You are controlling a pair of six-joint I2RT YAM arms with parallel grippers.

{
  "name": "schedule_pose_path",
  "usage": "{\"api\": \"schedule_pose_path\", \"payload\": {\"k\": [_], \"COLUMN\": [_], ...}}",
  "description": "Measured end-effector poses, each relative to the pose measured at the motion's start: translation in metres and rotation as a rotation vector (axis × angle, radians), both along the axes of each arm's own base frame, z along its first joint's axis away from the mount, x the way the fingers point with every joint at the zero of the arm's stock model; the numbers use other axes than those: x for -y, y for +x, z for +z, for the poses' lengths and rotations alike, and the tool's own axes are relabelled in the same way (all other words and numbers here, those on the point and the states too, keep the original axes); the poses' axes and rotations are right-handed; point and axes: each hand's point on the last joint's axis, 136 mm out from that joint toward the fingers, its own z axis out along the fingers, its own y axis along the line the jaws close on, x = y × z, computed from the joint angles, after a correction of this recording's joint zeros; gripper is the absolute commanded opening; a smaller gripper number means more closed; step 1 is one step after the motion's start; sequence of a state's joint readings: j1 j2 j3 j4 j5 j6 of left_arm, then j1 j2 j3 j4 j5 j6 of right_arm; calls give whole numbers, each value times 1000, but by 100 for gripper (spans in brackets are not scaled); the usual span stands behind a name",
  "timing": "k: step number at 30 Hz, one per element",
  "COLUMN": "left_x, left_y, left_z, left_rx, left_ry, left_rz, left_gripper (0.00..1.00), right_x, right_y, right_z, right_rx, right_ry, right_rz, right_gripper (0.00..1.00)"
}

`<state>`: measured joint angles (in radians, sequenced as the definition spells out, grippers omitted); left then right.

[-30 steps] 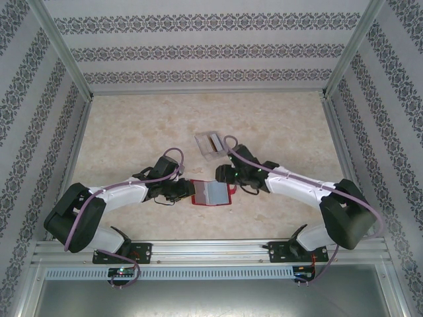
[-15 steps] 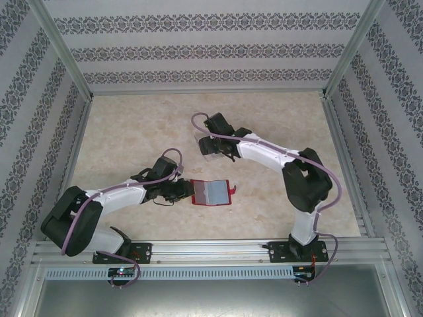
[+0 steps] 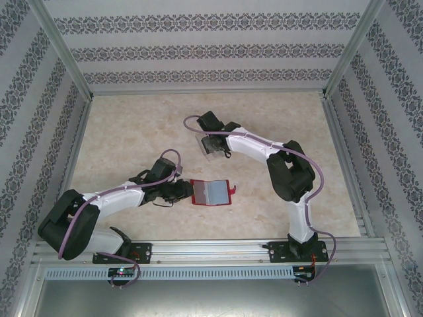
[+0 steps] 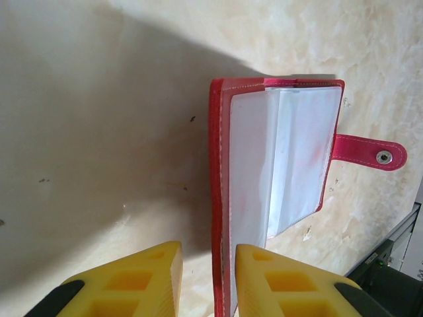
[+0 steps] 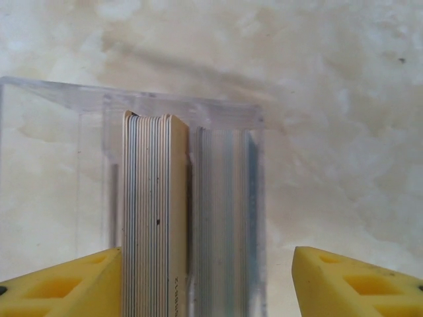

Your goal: Put the credit cards into the card holder

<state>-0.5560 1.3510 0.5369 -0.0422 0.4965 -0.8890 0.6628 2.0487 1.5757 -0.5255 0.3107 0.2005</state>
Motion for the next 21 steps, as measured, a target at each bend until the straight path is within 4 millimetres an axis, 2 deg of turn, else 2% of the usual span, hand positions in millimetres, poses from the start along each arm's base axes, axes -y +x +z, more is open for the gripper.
{"api": "schedule_pose_path", "payload": {"k": [14,21], "left_x": [0,0], "left_y": [0,0], "left_z": [-3,-4], "left_rx": [-6,-9], "left_ry": [3,5], "left_rz": [0,0], "left_gripper": [27,27], "right_x": [20,21], "right_y": [11,12], "right_z": [14,17], "right_rx": [75,100], "right_ry": [-165,-221], "right_rz": [8,28], "right_gripper": [47,27]}}
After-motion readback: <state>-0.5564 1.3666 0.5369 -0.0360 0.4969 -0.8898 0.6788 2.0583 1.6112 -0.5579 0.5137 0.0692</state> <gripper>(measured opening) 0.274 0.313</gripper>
